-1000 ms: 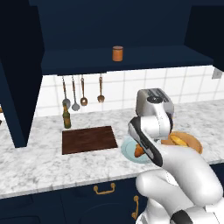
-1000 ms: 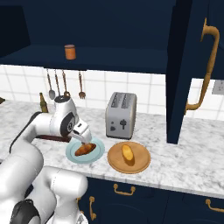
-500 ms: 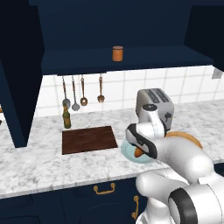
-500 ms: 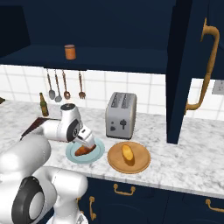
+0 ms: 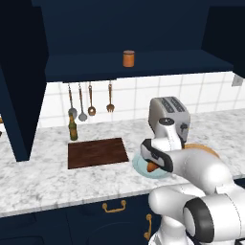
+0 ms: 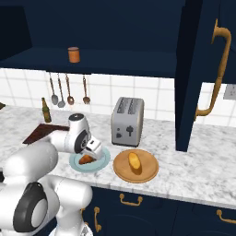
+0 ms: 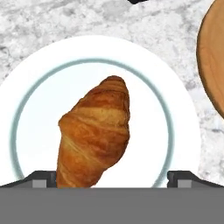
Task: From the different types of pastries on the counter, select a croissant and place it on the cutting board. Then retrieve a jar of jam from the cabinet and place it alongside the croissant on the cutting board.
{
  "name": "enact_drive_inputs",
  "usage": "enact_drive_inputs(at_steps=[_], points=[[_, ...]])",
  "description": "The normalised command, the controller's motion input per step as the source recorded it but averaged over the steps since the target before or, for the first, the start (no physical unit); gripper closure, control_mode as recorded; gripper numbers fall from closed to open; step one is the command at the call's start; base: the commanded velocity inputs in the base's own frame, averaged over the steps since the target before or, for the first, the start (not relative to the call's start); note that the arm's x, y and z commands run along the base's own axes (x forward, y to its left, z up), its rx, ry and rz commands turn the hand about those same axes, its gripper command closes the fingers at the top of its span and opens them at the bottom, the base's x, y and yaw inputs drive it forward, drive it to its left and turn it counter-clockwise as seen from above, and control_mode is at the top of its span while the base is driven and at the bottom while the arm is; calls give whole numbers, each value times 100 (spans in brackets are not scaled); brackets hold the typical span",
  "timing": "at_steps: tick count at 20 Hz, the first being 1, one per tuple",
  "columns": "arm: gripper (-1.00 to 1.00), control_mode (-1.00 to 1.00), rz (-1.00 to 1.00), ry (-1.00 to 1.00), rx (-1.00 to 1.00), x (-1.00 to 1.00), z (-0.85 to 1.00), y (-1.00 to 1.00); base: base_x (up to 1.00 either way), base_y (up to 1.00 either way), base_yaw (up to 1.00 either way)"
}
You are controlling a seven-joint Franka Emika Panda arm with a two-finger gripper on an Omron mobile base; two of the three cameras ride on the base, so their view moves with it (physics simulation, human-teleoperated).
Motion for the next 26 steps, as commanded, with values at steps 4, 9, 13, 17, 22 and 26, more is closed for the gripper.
enact_drive_inputs(at_steps=[4,9,13,17,22,26], points=[[-100,-100,0,0,2,28,-26,0,0,0,0],[-100,-100,0,-1,1,35,-39,0,0,0,0],[-100,-100,0,-8,0,20,-59,0,0,0,0],[100,-100,-3,0,1,2,-16,0,0,0,0],[100,-100,-5,3,18,0,41,39,0,0,0],[100,-100,0,10,-8,-4,59,67,0,0,0]])
